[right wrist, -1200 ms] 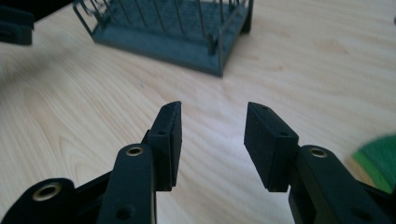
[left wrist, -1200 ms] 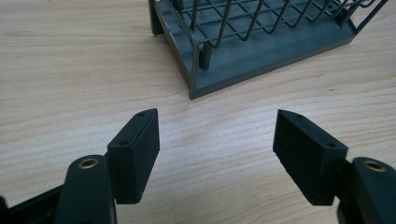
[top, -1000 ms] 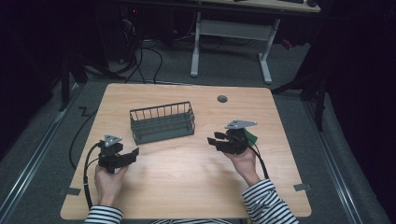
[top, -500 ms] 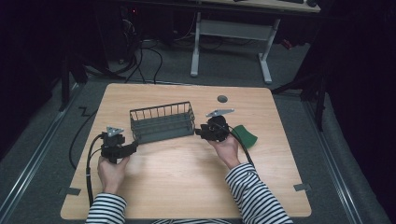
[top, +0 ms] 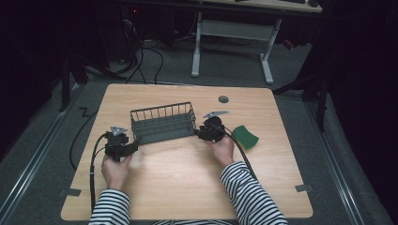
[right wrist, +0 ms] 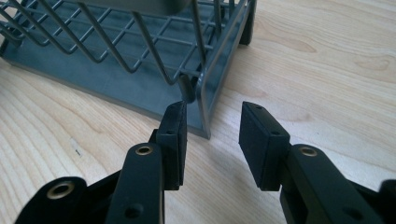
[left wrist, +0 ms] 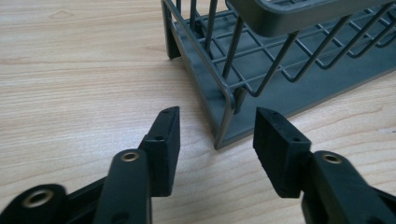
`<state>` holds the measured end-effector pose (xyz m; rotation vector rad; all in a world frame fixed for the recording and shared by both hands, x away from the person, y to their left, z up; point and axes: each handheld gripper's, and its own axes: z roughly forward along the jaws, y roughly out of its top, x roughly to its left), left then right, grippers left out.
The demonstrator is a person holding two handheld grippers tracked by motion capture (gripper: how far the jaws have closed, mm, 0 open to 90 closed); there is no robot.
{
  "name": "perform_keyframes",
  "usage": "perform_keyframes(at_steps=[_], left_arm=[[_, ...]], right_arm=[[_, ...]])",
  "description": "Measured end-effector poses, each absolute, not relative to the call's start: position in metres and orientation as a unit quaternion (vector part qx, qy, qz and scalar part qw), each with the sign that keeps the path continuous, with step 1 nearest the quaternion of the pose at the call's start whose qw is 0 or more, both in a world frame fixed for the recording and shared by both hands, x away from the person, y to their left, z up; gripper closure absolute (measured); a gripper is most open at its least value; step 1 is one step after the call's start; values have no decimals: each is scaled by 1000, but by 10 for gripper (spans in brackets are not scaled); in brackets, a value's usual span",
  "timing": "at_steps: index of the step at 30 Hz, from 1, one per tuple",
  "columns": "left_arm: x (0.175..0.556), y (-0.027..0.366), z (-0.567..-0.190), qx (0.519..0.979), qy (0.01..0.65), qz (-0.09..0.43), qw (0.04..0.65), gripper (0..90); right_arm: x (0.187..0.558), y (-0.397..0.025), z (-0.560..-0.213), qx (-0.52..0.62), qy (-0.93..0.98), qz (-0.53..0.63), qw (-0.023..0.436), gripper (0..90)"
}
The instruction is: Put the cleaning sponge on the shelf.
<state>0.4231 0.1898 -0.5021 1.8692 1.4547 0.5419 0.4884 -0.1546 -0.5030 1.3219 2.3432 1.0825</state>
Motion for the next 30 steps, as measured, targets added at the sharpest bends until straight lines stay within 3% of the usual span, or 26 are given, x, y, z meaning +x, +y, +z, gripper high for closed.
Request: perform_keyframes(at_steps=[8,27,30], left_arm=[[428,189,-509,726,560,214,338,614],[429,184,-513,738,540,217,341,857],[430,185,-513,739,541,214,340,859]], right_arm=[[490,-147,-505,442,809,357,153,691],[489,-137,-504,421,819,352,166,857],[489,-137,-504,418,821,351,165,861]])
